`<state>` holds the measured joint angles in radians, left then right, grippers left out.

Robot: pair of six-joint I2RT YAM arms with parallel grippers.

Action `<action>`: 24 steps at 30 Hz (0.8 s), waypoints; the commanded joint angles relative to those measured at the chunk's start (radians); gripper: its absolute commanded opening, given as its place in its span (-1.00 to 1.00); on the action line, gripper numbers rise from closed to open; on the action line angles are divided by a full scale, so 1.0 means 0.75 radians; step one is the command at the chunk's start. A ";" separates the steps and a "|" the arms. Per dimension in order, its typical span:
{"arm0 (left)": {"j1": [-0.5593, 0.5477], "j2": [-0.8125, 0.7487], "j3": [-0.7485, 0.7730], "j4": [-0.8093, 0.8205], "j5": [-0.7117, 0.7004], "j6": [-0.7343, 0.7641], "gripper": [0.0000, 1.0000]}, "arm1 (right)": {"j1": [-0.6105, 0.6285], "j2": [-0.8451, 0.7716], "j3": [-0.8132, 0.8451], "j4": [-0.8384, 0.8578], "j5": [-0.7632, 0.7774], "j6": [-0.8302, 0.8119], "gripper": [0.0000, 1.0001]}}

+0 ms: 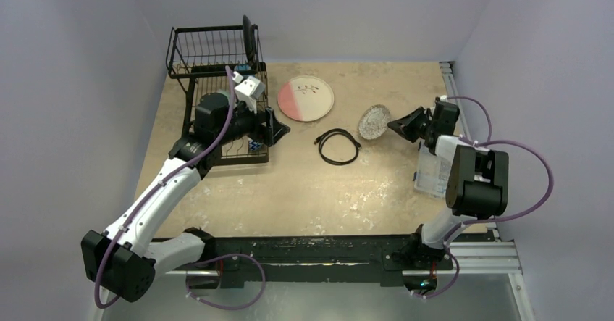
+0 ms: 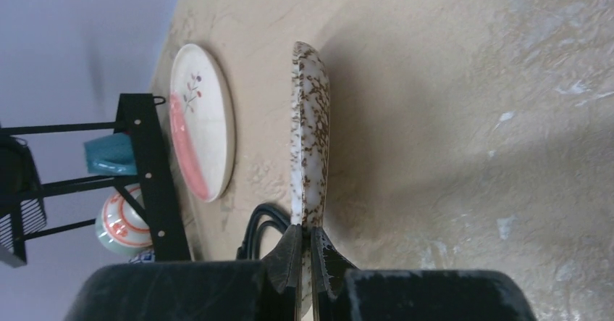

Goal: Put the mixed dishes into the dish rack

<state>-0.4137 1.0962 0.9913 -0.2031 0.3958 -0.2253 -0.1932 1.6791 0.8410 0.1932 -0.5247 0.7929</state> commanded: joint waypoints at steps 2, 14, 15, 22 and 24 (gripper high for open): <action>-0.011 0.008 0.059 0.036 0.027 0.005 0.53 | -0.013 -0.092 -0.041 0.131 -0.126 0.081 -1.00; -0.057 0.019 0.067 0.014 0.016 0.050 0.53 | -0.012 -0.169 -0.169 0.086 -0.069 0.030 -1.00; -0.059 0.019 0.068 0.012 0.016 0.049 0.53 | -0.013 -0.166 -0.163 0.056 -0.041 -0.007 -1.00; -0.070 0.020 0.069 0.009 0.020 0.050 0.53 | -0.009 -0.059 -0.020 -0.154 0.170 -0.290 -0.34; -0.072 0.020 0.069 0.009 0.020 0.051 0.53 | -0.009 -0.008 -0.009 -0.129 0.168 -0.307 -0.05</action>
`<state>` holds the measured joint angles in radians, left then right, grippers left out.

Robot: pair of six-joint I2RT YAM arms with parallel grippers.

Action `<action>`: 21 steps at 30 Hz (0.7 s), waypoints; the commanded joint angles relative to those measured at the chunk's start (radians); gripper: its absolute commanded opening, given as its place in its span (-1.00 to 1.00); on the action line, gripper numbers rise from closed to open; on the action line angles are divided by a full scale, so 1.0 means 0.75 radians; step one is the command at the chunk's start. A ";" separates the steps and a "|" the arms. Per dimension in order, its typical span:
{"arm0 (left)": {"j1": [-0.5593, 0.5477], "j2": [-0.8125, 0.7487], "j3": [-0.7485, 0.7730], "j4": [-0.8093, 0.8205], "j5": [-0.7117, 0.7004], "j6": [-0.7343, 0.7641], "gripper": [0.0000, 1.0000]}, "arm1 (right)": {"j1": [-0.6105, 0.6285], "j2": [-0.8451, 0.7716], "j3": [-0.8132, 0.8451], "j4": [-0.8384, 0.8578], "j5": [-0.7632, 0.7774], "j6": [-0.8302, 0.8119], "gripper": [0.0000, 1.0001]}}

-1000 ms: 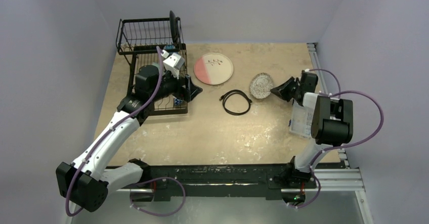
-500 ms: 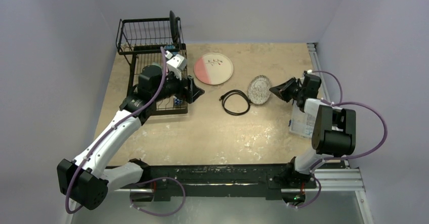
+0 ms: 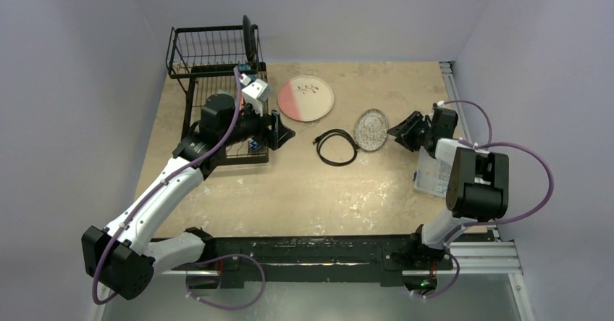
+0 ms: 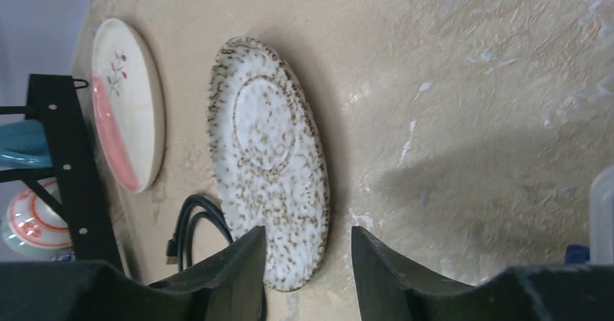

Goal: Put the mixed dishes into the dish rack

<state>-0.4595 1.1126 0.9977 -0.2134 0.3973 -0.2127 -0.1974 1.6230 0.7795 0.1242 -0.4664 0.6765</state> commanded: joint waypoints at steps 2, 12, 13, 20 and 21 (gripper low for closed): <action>-0.013 -0.001 0.060 0.018 0.015 0.038 0.53 | -0.003 0.117 0.088 -0.003 0.098 -0.148 0.09; -0.025 0.003 0.067 0.006 0.003 0.052 0.53 | 0.028 0.386 0.316 0.007 0.037 -0.247 0.10; -0.025 0.004 0.067 0.006 0.003 0.052 0.53 | 0.030 0.407 0.331 0.010 0.018 -0.251 0.09; -0.027 0.007 0.069 0.004 0.006 0.049 0.53 | 0.076 0.531 0.475 -0.084 0.022 -0.310 -0.02; -0.027 0.006 0.069 0.004 0.004 0.049 0.53 | 0.083 0.536 0.489 -0.099 0.034 -0.317 -0.03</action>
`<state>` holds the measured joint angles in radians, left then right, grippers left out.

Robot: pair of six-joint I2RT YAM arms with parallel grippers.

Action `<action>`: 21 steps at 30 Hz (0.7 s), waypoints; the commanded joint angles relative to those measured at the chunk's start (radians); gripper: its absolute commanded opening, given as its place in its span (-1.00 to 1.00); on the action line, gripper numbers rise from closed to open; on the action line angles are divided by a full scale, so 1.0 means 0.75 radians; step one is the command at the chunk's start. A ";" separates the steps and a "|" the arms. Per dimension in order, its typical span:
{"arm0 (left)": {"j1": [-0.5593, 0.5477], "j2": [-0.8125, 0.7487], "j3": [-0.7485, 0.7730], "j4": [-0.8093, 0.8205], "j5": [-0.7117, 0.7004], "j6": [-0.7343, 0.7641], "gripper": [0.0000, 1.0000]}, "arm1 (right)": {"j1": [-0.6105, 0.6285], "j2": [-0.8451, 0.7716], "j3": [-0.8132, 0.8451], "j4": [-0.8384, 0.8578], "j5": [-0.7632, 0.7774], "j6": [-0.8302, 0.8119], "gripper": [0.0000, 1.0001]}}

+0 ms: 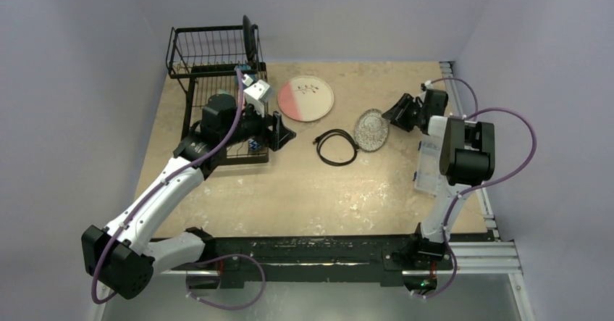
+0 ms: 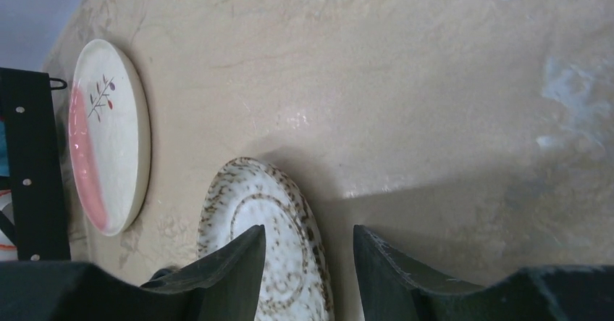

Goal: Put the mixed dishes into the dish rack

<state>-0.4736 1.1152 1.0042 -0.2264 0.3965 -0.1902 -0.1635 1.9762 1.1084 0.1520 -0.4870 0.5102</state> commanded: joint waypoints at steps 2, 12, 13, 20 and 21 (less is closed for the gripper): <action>-0.007 0.003 0.061 0.020 0.006 0.017 0.53 | 0.051 0.077 0.076 -0.166 0.084 -0.107 -0.15; -0.007 0.008 0.062 0.013 -0.006 0.020 0.53 | 0.104 0.064 0.085 -0.226 0.138 -0.137 -0.96; -0.009 0.008 0.062 0.013 -0.009 0.022 0.53 | 0.104 0.052 0.075 -0.216 0.137 -0.131 -1.00; -0.012 0.022 0.066 0.011 -0.006 0.020 0.53 | 0.076 -0.072 0.027 -0.181 0.024 -0.050 -1.00; -0.012 0.023 0.068 0.008 -0.007 0.020 0.53 | 0.066 -0.091 0.011 -0.163 -0.005 -0.029 -1.00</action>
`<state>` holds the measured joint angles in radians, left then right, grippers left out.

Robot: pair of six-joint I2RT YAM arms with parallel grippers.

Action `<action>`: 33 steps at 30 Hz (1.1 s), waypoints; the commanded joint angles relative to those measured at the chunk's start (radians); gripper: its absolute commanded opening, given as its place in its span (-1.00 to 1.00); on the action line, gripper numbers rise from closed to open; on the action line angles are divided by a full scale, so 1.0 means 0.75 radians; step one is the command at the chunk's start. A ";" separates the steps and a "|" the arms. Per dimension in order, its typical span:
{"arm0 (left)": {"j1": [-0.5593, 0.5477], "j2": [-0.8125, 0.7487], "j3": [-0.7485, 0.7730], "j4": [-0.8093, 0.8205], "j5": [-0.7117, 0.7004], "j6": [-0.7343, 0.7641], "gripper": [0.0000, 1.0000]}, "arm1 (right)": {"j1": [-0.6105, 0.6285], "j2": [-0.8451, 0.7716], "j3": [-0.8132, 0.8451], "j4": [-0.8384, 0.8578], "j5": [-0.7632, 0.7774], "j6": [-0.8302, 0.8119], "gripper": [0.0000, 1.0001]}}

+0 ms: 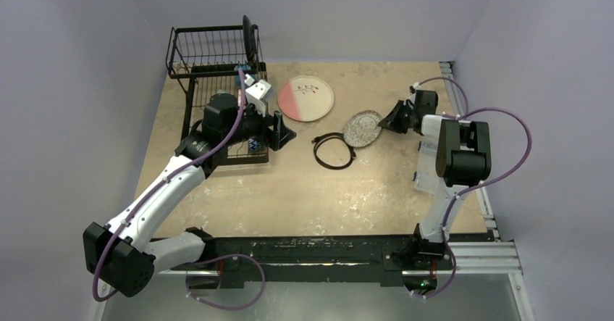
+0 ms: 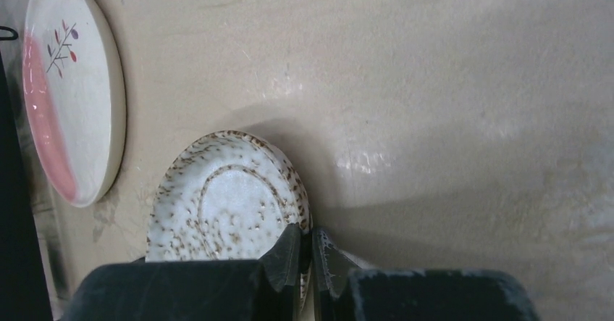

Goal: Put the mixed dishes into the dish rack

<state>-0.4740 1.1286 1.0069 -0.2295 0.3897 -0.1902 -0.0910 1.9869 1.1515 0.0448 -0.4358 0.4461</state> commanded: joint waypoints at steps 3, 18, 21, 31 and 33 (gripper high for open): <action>-0.013 0.007 0.065 0.011 0.002 0.024 0.53 | -0.057 -0.153 -0.093 0.017 -0.141 0.120 -1.00; -0.317 -0.047 -0.015 0.008 -0.173 0.483 0.54 | -0.046 -0.444 -0.244 0.046 -0.238 0.274 -1.00; -0.455 -0.057 -0.041 -0.014 -0.252 0.637 0.55 | 0.025 -0.484 -0.261 0.024 -0.239 0.283 -1.00; -0.916 0.186 -0.050 -0.120 -1.008 1.074 0.55 | 0.435 -0.606 -0.390 0.155 -0.041 0.562 -1.00; -0.968 0.268 -0.026 -0.132 -1.161 1.105 0.55 | 0.469 -0.611 -0.413 0.194 -0.038 0.652 -1.00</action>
<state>-1.1328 1.2350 0.9695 -0.2932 -0.1707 0.5014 0.2352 1.5753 0.8654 0.0677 -0.4877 0.7586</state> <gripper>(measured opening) 0.776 0.022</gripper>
